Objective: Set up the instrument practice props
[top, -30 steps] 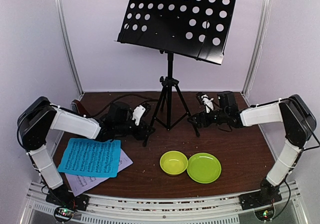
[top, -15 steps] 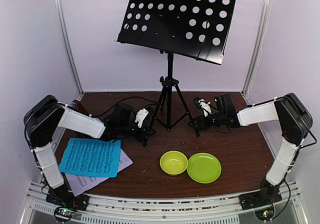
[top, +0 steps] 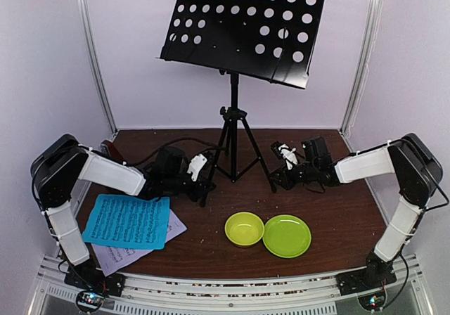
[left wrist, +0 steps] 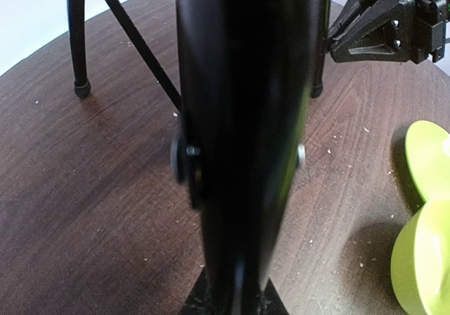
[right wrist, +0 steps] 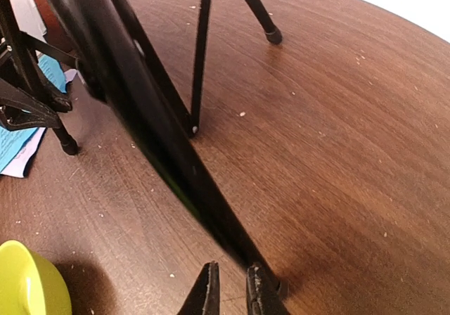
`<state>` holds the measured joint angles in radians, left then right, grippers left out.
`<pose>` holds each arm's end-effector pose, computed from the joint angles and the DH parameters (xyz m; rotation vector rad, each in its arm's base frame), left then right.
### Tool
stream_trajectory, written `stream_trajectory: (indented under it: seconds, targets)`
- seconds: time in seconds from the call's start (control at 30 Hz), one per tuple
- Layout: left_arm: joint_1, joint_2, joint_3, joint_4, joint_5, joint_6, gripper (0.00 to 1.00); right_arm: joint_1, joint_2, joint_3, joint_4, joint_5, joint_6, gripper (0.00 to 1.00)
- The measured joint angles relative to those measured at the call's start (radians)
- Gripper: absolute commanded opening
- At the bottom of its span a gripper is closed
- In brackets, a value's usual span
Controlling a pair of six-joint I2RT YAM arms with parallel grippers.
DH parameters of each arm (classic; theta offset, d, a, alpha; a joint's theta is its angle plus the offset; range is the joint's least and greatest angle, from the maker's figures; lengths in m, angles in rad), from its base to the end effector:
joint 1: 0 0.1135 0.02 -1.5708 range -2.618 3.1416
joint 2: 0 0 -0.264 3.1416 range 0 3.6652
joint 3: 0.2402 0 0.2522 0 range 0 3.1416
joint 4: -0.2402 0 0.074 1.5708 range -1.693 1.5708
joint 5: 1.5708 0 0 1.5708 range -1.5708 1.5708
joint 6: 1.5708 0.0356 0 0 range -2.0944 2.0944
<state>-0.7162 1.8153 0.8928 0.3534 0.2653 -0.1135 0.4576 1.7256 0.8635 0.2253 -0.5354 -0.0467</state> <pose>0.2737 -0.2506 0.1522 0.8105 2.0635 -0.7578 0.3058 0.1708 0.1652 -0.8443 2.0566 0.8178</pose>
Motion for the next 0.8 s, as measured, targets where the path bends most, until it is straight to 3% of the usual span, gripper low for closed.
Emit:
stream_trajectory:
  seconds: [0.23, 0.27, 0.5, 0.8]
  targets:
    - [0.01, -0.027, -0.023, -0.016, -0.019, 0.011, 0.04, 0.001, -0.031, -0.06, 0.013, 0.064, 0.053, 0.0]
    - [0.011, -0.032, -0.027, -0.018, -0.02, 0.013, 0.05, 0.001, -0.034, -0.069, 0.016, 0.067, 0.056, 0.02]
    - [0.02, -0.052, -0.047, -0.026, -0.01, 0.026, 0.06, 0.006, -0.063, -0.12, 0.045, 0.074, 0.065, 0.47]
    - [0.026, -0.052, -0.032, -0.058, 0.002, 0.044, 0.06, 0.027, -0.022, 0.024, 0.017, 0.061, -0.02, 0.53]
